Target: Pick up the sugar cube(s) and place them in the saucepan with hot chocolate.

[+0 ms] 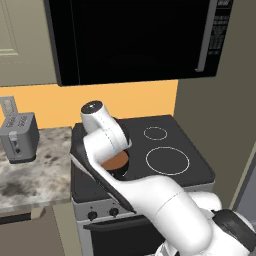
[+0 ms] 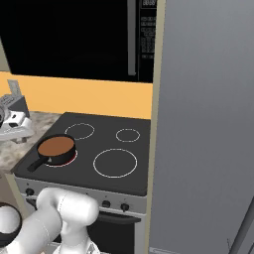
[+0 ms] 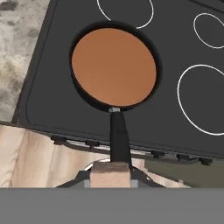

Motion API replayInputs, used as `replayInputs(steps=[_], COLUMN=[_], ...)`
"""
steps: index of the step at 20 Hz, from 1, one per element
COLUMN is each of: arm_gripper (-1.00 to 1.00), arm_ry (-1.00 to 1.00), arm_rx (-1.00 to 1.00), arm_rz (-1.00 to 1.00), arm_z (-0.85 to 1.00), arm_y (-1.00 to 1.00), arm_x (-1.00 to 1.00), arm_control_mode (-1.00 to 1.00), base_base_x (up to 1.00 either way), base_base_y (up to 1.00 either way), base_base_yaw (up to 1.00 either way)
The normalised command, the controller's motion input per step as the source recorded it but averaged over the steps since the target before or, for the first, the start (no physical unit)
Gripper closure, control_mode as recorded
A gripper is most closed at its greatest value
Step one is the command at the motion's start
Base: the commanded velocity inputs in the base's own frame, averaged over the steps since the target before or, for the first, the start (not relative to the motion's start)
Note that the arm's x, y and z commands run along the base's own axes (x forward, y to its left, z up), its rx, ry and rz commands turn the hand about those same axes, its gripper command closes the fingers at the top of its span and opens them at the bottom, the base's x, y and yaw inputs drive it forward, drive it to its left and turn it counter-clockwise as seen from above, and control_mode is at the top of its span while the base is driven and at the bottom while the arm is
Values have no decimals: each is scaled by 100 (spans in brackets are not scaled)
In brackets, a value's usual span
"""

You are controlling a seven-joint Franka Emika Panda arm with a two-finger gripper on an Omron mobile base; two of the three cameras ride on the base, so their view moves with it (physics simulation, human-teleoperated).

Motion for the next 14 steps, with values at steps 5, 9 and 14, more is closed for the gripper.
replayInputs(steps=[5, 9, 14], arm_gripper=[100, 100, 100], arm_ry=[0, 0, 3], arm_rx=[0, 0, 0], arm_rz=[-16, -1, 0], arm_z=[-5, -45, -43], arm_y=[-83, -17, 0], arm_x=[24, 54, 61], arm_control_mode=[-100, -100, -100], base_base_x=[0, 0, 0], base_base_y=[0, 0, 0], base_base_yaw=[0, 0, 0])
